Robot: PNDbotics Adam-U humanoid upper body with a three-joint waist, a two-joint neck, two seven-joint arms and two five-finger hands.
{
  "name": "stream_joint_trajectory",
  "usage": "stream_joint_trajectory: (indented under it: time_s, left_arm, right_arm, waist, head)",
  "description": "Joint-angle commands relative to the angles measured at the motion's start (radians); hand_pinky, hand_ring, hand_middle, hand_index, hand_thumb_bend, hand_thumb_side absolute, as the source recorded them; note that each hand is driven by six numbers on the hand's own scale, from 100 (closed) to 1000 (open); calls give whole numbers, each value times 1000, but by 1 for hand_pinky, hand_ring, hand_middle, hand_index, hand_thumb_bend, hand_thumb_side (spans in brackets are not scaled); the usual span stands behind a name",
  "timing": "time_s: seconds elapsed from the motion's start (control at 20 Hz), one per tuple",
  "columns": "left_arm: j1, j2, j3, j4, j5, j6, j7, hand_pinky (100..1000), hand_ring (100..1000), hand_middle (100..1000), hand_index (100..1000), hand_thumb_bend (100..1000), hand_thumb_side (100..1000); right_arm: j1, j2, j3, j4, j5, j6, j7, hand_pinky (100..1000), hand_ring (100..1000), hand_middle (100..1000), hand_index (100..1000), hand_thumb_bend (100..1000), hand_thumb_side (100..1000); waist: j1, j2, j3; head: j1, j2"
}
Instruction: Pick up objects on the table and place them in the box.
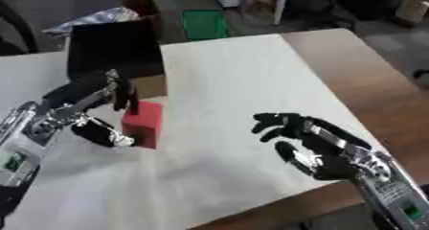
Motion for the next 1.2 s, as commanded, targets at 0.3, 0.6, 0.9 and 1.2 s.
stream_joint_trajectory:
  time_s: [0.3,0.6,0.9,1.2]
  left_arm:
    - [-59,94,108,5,19,49,106,509,429,235,467,619,100]
    - [-105,130,173,101,-8,59,206,503,426,237,467,635,100]
    - [-142,144,239,240,-53,75,309,500,434,238,469,595,100]
    - [-172,149,288,381,-100,79,381,508,448,251,484,562,100]
  right_arm:
    - [-11,-19,-7,-15,-9,-5,1,776,1000,772,853,100,612]
    - [-16,-22,0,-17,-10,-8,9,776,1000,772,853,100,614]
    - [-31,-18,14,-23,-15,-11,23,775,1000,771,853,100,621]
    - [-52,-10,29,-27,-16,-12,41,775,1000,771,852,100,636]
  waist:
    - [4,-17,-4]
    - [8,-13,-30]
    - [10,3,-92]
    - [18,29,-165]
  head:
    - [-2,1]
    - [7,-3]
    - [31,-25]
    - [78,-55]
